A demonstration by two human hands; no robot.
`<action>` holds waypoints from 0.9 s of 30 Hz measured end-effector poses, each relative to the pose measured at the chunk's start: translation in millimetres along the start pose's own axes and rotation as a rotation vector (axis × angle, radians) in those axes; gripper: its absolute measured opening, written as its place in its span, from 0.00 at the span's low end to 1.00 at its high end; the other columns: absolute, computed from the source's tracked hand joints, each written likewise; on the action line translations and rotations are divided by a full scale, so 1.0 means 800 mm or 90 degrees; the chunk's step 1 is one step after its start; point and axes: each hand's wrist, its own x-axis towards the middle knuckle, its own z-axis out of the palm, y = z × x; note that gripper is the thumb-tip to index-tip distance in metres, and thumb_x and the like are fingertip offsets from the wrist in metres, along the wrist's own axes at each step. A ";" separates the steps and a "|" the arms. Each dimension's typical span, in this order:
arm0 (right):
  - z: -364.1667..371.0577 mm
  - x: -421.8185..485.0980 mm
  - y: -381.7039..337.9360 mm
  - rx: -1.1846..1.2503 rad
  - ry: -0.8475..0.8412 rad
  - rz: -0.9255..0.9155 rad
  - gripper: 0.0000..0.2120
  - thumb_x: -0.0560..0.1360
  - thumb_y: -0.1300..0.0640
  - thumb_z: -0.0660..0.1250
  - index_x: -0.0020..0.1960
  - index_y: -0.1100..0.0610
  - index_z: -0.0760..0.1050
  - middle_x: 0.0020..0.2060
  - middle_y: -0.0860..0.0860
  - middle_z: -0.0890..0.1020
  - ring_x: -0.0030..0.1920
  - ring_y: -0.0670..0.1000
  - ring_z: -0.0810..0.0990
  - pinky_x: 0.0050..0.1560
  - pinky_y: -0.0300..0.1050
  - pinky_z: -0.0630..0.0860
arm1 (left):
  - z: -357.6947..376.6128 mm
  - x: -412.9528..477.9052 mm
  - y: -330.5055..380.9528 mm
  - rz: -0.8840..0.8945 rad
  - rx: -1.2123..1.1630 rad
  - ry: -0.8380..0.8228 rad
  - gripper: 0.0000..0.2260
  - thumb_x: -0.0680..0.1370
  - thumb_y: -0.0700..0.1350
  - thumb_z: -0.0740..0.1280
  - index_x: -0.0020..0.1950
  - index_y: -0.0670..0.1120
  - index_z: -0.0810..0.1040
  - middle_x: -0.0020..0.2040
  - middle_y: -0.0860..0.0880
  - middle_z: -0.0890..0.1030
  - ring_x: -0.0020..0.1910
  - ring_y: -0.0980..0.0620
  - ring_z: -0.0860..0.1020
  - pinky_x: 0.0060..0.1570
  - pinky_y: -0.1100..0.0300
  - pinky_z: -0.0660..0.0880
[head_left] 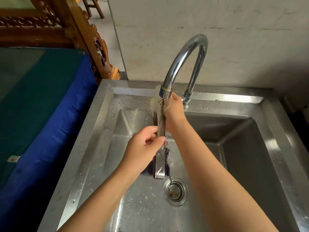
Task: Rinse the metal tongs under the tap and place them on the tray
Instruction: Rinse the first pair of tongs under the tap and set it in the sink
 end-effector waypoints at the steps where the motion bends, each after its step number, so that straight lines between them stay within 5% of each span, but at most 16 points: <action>1: -0.002 0.004 -0.004 0.017 -0.001 0.005 0.17 0.81 0.59 0.53 0.34 0.56 0.67 0.30 0.55 0.72 0.33 0.53 0.71 0.40 0.51 0.70 | -0.005 -0.001 0.001 -0.017 0.014 -0.016 0.09 0.75 0.44 0.68 0.43 0.60 0.75 0.29 0.54 0.77 0.23 0.61 0.69 0.24 0.70 0.66; 4: -0.008 0.019 -0.018 0.044 0.009 0.015 0.15 0.81 0.57 0.53 0.36 0.56 0.69 0.31 0.51 0.72 0.35 0.53 0.71 0.43 0.50 0.69 | -0.011 -0.001 0.005 -0.041 0.033 -0.069 0.05 0.75 0.47 0.67 0.40 0.50 0.79 0.29 0.46 0.78 0.21 0.58 0.66 0.21 0.68 0.62; 7: -0.005 0.016 -0.024 0.036 -0.053 0.000 0.11 0.80 0.59 0.54 0.41 0.57 0.71 0.33 0.51 0.74 0.35 0.50 0.72 0.41 0.47 0.69 | -0.005 0.010 0.010 -0.010 0.051 -0.014 0.10 0.76 0.46 0.65 0.37 0.43 0.76 0.33 0.37 0.77 0.25 0.55 0.64 0.27 0.60 0.59; 11: -0.008 -0.012 -0.018 -0.048 -0.160 -0.041 0.09 0.79 0.55 0.59 0.42 0.54 0.73 0.25 0.43 0.78 0.28 0.41 0.75 0.31 0.36 0.72 | -0.002 0.030 0.021 0.009 0.008 0.060 0.16 0.77 0.43 0.65 0.29 0.46 0.68 0.23 0.53 0.64 0.26 0.53 0.60 0.29 0.56 0.57; 17: -0.035 -0.024 -0.019 -0.208 -0.180 -0.095 0.11 0.77 0.58 0.64 0.36 0.56 0.69 0.24 0.48 0.70 0.21 0.42 0.66 0.24 0.34 0.66 | -0.005 0.029 0.029 0.013 -0.004 0.026 0.15 0.78 0.43 0.64 0.30 0.48 0.72 0.24 0.53 0.73 0.23 0.59 0.69 0.32 0.61 0.69; 21: -0.040 -0.025 -0.022 -0.180 -0.116 -0.053 0.14 0.77 0.58 0.63 0.34 0.58 0.68 0.21 0.49 0.68 0.18 0.44 0.63 0.23 0.38 0.61 | -0.013 0.006 0.043 0.007 -0.048 0.025 0.04 0.77 0.45 0.65 0.44 0.53 0.78 0.23 0.56 0.76 0.30 0.62 0.78 0.32 0.70 0.72; 23: -0.038 -0.023 -0.024 -0.120 -0.079 -0.014 0.15 0.77 0.59 0.62 0.32 0.57 0.66 0.22 0.50 0.67 0.18 0.45 0.62 0.23 0.38 0.59 | -0.021 -0.021 0.045 0.019 -0.031 0.009 0.10 0.75 0.47 0.67 0.55 0.57 0.77 0.32 0.55 0.83 0.30 0.65 0.75 0.31 0.76 0.68; 27: -0.025 -0.030 -0.017 -0.103 -0.076 0.041 0.17 0.77 0.55 0.63 0.30 0.56 0.68 0.22 0.50 0.68 0.20 0.46 0.62 0.22 0.37 0.60 | -0.044 -0.055 0.063 0.139 0.043 0.042 0.13 0.70 0.51 0.71 0.53 0.62 0.79 0.40 0.53 0.83 0.32 0.55 0.73 0.36 0.70 0.71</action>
